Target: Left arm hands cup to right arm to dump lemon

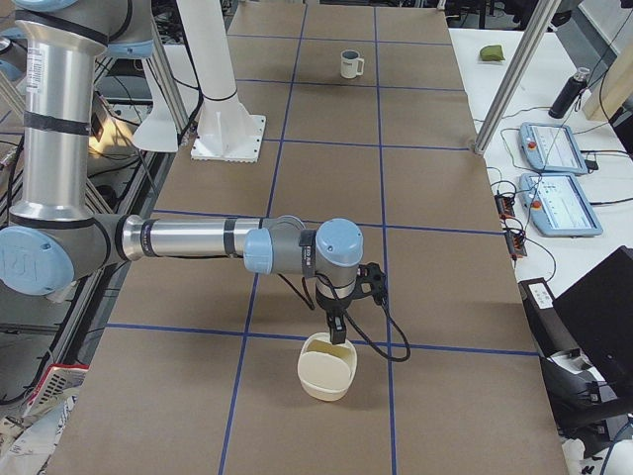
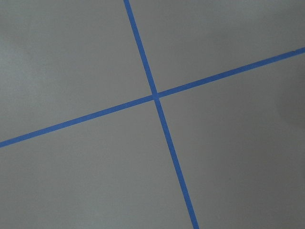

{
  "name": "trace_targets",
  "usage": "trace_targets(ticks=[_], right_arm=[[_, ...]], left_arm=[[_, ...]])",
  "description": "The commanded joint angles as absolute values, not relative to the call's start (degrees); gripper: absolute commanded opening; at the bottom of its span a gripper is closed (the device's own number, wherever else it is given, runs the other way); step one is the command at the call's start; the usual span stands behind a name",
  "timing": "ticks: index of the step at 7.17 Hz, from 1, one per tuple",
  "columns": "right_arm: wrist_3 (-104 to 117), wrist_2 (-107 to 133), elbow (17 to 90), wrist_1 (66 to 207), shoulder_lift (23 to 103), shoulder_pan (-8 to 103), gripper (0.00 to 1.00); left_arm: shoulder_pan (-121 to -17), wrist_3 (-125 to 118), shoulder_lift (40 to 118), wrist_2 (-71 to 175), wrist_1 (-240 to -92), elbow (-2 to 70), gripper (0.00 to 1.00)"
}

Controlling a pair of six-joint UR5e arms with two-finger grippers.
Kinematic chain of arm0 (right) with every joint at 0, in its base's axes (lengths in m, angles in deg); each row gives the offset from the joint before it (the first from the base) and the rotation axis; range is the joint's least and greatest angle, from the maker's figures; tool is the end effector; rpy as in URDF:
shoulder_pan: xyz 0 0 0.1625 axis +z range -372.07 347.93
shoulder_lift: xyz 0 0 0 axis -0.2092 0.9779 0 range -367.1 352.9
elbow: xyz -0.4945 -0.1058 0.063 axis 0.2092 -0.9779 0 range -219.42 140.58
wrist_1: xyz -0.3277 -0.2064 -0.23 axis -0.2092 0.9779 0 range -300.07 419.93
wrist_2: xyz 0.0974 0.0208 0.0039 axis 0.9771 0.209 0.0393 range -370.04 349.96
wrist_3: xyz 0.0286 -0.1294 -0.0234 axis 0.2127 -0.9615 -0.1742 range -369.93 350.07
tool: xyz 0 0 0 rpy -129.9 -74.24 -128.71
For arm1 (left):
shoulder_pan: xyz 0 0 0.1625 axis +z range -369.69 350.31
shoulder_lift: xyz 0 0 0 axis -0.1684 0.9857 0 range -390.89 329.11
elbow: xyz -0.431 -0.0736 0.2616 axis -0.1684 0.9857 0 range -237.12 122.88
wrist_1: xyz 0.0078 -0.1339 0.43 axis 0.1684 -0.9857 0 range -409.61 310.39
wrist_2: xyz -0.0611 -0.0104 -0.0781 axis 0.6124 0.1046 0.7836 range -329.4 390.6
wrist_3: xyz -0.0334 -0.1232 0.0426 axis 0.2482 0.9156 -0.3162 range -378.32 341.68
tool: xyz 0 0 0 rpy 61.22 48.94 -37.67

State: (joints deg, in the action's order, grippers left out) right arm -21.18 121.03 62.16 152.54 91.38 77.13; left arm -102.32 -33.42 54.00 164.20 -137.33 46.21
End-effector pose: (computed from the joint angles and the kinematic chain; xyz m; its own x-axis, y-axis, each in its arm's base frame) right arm 0.0386 -0.4556 0.7439 0.7366 -0.2108 0.6426 0.1607 0.9775 0.1365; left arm -0.0628 -0.4873 0.6950 0.7135 0.2956 -0.6352 -0.1452 0.9493 0.2787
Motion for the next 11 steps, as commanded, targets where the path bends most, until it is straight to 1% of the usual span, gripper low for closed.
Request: trace_targets(ticks=[1,11], right_arm=[[-21.3,121.1,62.2,152.5,91.4,77.1,1.0],[-21.2,121.3,62.1,150.5,91.2,76.9,1.0]], left_arm=[[-102.3,-33.4,53.8,164.1,-137.4,46.3,1.0],[-102.3,-33.2,53.7,164.2,-137.4,46.9,1.0]])
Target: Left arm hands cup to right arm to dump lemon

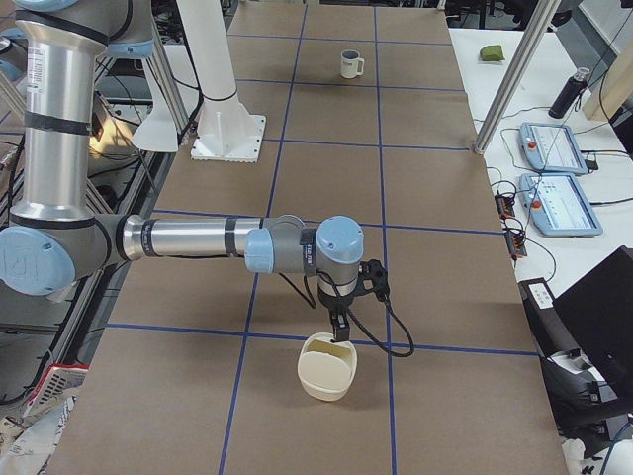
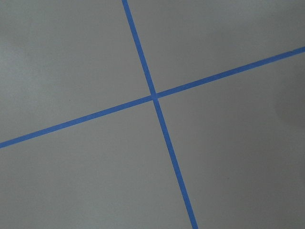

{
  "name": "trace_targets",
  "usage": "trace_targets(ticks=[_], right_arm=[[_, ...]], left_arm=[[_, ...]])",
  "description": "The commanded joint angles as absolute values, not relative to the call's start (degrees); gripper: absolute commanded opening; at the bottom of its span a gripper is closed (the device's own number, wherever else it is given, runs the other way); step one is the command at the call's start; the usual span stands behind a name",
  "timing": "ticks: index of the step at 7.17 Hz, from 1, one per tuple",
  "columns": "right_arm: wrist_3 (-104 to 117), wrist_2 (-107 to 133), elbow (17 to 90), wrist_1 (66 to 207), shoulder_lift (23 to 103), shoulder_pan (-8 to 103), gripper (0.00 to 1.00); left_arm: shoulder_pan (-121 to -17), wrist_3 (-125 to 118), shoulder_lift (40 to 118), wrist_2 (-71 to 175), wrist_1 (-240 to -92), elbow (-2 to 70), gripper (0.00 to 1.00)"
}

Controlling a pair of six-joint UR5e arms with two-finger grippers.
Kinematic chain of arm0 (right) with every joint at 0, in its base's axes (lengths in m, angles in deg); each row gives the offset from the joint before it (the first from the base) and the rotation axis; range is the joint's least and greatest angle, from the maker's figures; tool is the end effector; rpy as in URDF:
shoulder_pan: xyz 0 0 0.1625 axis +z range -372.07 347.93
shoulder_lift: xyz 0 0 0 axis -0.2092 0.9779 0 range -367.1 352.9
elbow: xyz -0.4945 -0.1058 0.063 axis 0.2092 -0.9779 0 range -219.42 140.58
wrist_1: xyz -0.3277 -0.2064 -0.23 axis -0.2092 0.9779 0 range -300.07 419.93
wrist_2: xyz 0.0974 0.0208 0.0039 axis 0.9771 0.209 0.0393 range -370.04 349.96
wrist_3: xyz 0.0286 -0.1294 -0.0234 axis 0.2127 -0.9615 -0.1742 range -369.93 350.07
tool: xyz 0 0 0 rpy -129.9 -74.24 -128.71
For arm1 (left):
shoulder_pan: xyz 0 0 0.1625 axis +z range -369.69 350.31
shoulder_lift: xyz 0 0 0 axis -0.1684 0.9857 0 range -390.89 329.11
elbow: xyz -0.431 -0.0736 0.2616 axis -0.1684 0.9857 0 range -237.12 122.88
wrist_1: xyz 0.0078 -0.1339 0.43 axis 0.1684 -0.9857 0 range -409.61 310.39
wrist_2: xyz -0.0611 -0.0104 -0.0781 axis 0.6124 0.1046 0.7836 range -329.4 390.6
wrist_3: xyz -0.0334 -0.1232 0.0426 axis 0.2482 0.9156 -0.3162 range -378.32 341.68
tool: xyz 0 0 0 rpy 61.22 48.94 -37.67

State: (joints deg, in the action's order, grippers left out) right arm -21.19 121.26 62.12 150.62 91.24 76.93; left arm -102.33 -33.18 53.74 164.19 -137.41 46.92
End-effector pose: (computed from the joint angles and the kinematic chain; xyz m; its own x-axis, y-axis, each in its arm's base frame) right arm 0.0366 -0.4604 0.7394 0.7328 -0.2362 0.6381 0.1636 0.9715 0.1717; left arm -0.0628 -0.4853 0.6904 0.7145 0.2974 -0.6333 -0.1422 0.9480 0.2847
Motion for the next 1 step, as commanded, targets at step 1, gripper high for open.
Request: trace_targets(ticks=[1], right_arm=[[-21.2,121.4,62.2,150.5,91.2,76.9,1.0]], left_arm=[[-102.3,-33.3,53.7,164.2,-137.4,46.9,1.0]])
